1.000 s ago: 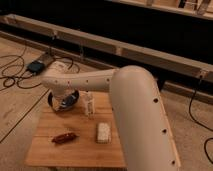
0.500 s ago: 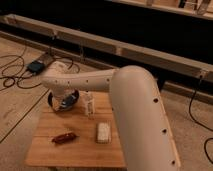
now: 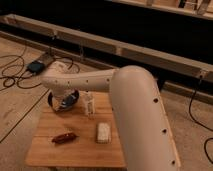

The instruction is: Push the eraser across the table

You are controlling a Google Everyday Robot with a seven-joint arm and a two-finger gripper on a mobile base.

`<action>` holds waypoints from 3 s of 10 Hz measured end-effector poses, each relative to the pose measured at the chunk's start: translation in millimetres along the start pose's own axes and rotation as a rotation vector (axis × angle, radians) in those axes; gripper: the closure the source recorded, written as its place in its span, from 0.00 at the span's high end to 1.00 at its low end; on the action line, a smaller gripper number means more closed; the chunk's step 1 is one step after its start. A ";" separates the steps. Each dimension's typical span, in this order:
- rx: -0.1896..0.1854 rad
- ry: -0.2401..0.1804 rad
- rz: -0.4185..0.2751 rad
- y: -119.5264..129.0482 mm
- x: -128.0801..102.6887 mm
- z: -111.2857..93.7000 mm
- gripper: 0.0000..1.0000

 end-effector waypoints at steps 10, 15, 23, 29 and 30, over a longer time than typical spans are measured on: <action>-0.029 0.002 0.084 108.7 -40.0 20.6 0.80; -0.069 -0.002 0.153 177.2 -48.7 36.7 0.80; -0.054 0.002 0.335 264.6 -113.2 82.6 0.80; 0.043 0.068 0.463 288.6 -135.5 95.1 0.80; 0.055 0.072 0.459 285.9 -132.8 93.8 0.80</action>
